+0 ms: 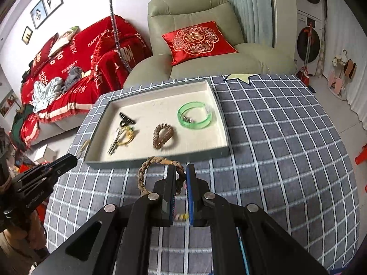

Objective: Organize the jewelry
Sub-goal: 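Carry the bunny clip and braided bracelet into the tray and open both tools, then move both open tools back over the heart pendant and bead bracelet, then grasp the heart pendant with left tool while right tool grasps pink-yellow bead bracelet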

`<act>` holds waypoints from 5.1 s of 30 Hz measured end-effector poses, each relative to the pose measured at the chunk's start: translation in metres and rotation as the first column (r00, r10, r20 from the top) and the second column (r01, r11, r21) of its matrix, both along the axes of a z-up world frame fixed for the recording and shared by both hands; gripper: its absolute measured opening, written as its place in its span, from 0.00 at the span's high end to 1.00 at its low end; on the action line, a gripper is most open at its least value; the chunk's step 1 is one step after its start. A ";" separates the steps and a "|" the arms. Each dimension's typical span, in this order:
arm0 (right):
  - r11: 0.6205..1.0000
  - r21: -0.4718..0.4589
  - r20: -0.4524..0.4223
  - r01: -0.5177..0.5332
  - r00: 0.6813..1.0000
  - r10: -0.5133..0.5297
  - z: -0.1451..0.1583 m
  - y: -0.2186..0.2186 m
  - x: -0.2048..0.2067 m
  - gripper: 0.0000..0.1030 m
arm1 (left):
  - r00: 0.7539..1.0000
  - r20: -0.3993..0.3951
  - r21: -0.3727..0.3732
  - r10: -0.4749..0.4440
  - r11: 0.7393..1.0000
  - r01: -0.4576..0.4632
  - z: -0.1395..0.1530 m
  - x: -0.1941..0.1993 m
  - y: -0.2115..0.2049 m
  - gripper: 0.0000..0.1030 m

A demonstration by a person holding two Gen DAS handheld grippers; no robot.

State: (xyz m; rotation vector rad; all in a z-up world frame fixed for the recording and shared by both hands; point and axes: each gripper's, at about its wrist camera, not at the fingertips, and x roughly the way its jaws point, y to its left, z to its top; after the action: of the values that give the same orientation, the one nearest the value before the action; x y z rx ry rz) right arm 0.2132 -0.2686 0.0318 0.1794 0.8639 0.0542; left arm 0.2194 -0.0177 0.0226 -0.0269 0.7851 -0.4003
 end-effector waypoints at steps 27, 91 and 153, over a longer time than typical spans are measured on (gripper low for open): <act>0.998 -0.001 -0.135 0.067 0.989 -0.066 -0.068 -0.012 0.110 0.91 | 0.994 -0.102 0.148 0.034 0.989 -0.019 -0.059 0.097 -0.045 0.76; 0.993 0.082 -0.009 0.085 0.996 -0.085 -0.027 -0.015 -0.025 0.16 | 0.998 0.019 0.129 0.063 0.989 -0.065 -0.011 -0.005 -0.030 0.00; 0.997 -0.008 -0.157 0.074 0.985 -0.074 -0.081 -0.022 -0.038 0.00 | 0.989 -0.143 0.204 0.046 0.979 -0.016 -0.085 -0.105 -0.057 0.00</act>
State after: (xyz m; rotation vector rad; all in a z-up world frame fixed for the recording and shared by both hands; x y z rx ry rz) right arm 0.1756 -0.2902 -0.0493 0.2159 1.0133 -0.0305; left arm 0.1144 -0.0747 -0.0626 0.1227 0.9670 -0.2888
